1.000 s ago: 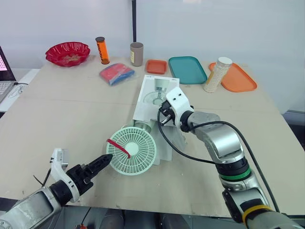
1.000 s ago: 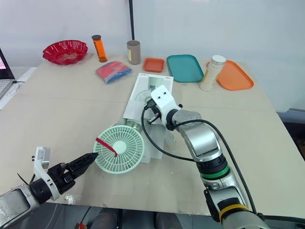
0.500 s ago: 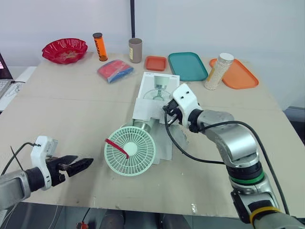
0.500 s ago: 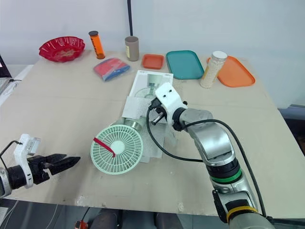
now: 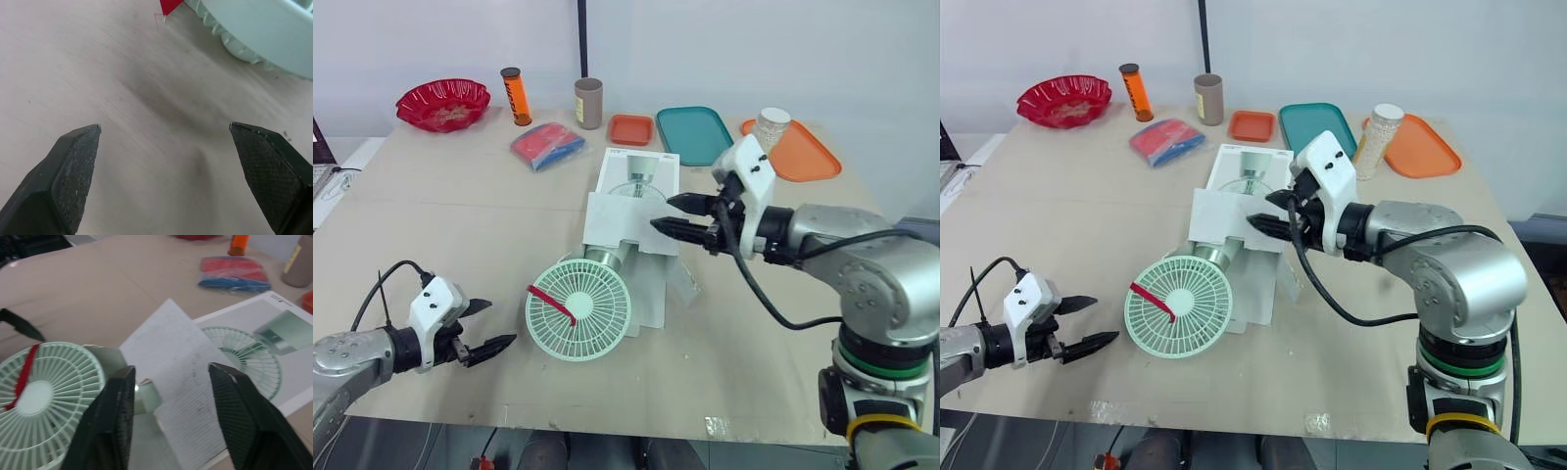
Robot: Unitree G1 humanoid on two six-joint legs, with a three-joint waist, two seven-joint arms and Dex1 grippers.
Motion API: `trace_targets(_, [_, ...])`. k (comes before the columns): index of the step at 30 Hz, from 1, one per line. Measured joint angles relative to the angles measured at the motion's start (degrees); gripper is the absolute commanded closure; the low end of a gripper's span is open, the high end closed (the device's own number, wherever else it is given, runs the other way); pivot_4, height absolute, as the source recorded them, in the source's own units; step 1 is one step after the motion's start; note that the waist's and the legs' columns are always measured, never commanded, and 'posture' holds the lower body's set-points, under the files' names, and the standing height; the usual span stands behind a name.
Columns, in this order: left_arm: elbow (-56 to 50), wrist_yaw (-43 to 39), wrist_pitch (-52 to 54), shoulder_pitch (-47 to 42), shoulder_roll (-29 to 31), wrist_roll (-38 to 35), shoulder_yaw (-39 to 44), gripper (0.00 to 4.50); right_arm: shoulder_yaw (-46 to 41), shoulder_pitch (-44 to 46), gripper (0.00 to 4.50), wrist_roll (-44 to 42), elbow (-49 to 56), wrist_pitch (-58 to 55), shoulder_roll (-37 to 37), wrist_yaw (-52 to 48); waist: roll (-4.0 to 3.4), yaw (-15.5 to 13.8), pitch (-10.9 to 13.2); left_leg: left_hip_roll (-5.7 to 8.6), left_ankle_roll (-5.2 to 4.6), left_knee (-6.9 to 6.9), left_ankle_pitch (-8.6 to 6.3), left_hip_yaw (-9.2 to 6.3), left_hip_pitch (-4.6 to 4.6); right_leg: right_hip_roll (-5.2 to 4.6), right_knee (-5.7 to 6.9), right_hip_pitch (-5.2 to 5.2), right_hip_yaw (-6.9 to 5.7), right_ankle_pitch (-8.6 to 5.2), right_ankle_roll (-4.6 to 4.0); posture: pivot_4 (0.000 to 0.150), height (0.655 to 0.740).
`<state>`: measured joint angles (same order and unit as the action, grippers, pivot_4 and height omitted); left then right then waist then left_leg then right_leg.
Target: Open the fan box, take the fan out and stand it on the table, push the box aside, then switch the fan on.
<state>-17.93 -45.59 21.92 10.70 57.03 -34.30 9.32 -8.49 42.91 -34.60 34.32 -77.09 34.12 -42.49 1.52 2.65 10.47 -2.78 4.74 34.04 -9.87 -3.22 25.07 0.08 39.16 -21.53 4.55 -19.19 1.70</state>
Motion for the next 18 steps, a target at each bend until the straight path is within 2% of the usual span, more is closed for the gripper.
trace_targets(2, [1.81,-1.7,-2.48,-0.9,-0.07,2.69,-0.43,0.0,-1.43,-0.11,0.15,-3.71,1.24,-0.75,2.72,-2.58,0.0,-0.02,0.0,0.01,-0.02,0.01,-0.01,0.0,0.0,0.0,0.0,0.02,-0.01,0.0,0.0,0.15,0.74])
trace_targets(7, [6.0,-6.06,-9.16,-4.53,-1.99,8.53,-1.88,0.0,-1.92,-2.49,0.15,-9.33,2.02,1.45,9.71,-8.15,0.01,-0.03,0.0,0.01,-0.04,0.08,-0.02,0.0,0.0,0.01,0.01,0.05,-0.02,0.01,0.03,0.15,0.74])
trace_targets(14, [11.14,-9.11,-16.04,-8.24,-4.53,14.07,-3.36,0.0,0.0,-4.77,0.15,-10.68,0.24,8.25,18.22,-15.17,0.0,-0.05,0.0,-0.01,-0.08,0.18,-0.04,-0.01,0.01,0.05,0.03,0.08,-0.01,0.03,0.05,0.15,0.74])
trace_targets(18, [17.44,-10.62,-26.47,-13.82,-6.42,19.0,-4.64,0.0,0.64,-5.68,0.15,-11.37,-2.83,12.72,23.13,-22.16,0.01,-0.09,-0.01,-0.02,-0.12,0.32,-0.07,-0.05,0.0,0.08,0.05,0.17,-0.05,0.09,0.06,0.15,0.74])
